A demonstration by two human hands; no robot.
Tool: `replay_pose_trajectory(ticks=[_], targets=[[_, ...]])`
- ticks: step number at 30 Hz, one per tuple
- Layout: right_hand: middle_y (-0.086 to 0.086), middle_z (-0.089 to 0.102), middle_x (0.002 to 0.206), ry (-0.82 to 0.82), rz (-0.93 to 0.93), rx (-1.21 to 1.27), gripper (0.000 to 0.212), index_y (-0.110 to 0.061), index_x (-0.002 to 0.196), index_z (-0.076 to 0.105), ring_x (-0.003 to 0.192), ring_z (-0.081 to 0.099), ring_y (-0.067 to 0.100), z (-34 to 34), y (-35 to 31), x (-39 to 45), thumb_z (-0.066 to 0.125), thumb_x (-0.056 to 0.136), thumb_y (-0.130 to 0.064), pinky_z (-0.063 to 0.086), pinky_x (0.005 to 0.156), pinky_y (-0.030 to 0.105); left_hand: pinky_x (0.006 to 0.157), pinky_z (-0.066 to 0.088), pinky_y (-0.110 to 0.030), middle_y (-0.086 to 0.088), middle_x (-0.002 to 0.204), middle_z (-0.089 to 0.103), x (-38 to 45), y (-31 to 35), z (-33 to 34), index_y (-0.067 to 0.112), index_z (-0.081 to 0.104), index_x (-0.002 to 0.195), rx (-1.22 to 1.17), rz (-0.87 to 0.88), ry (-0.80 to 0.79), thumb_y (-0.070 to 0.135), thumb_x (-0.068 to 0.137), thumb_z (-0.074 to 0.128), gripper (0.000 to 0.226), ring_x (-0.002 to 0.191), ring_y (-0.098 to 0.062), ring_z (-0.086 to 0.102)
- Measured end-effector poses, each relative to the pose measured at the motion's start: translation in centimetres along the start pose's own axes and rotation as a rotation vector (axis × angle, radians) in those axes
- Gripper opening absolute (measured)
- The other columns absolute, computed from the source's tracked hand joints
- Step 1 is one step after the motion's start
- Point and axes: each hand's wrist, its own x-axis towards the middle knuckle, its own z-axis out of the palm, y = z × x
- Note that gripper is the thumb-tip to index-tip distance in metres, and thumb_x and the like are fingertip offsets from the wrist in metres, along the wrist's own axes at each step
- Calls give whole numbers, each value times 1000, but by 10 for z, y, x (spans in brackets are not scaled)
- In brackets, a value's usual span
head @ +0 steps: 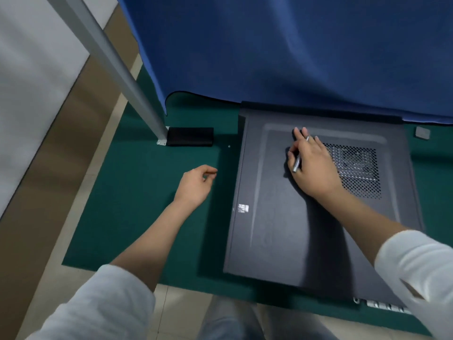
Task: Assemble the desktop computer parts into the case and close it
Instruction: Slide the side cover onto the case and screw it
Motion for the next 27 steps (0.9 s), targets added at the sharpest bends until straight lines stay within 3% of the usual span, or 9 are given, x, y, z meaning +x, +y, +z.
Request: replay_pose_trajectory(ticks=[3, 6, 11, 17, 22, 25, 27], targets=[[13, 43, 146, 28, -7, 11, 13, -9, 101, 53, 142, 29, 24, 2, 3, -2, 48, 94, -17, 17, 117, 34, 86, 48, -25, 0, 114, 67, 48, 1, 11, 12, 65, 116, 91, 40, -13, 10, 92, 56, 26, 85, -18, 60], [13, 44, 145, 36, 1, 10, 9, -10, 97, 51, 141, 31, 25, 1, 3, 0, 52, 89, -12, 21, 116, 38, 92, 45, -27, -8, 118, 65, 91, 7, 26, 9, 60, 122, 153, 19, -58, 8, 92, 55, 31, 103, -25, 61], [10, 41, 147, 26, 5, 8, 8, -13, 88, 46, 142, 29, 22, 2, 0, 0, 43, 88, -21, 17, 116, 33, 84, 48, -41, -22, 114, 56, 142, 14, 46, 0, 51, 112, 333, -23, -70, 1, 92, 49, 20, 103, -39, 56], [9, 40, 147, 24, 4, 15, 18, -13, 87, 48, 142, 28, 20, 2, 1, 1, 38, 87, -27, 17, 116, 32, 75, 50, -41, -23, 104, 59, 166, 17, 55, -2, 53, 106, 405, 30, -57, 4, 94, 48, 15, 94, -38, 58], [7, 41, 147, 33, 1, 22, 15, -15, 87, 48, 142, 26, 16, 2, 2, 0, 39, 87, -27, 16, 117, 31, 75, 48, -35, -19, 108, 57, 163, 11, 55, 0, 58, 101, 250, 26, 8, 8, 93, 54, 12, 91, -31, 56], [8, 43, 146, 46, -4, 35, 14, -15, 89, 48, 142, 29, 18, 1, 0, 1, 42, 86, -27, 21, 116, 36, 77, 54, -34, -14, 103, 63, 143, 13, 50, 3, 60, 95, -64, 26, 78, 3, 91, 55, 6, 84, -22, 62], [9, 44, 145, 56, -6, 45, 11, -14, 91, 49, 141, 31, 21, 1, 1, 0, 47, 86, -24, 25, 114, 42, 70, 58, -33, -12, 90, 68, 124, 19, 42, 7, 60, 86, -310, -8, 114, 4, 90, 60, 5, 68, -15, 66]])
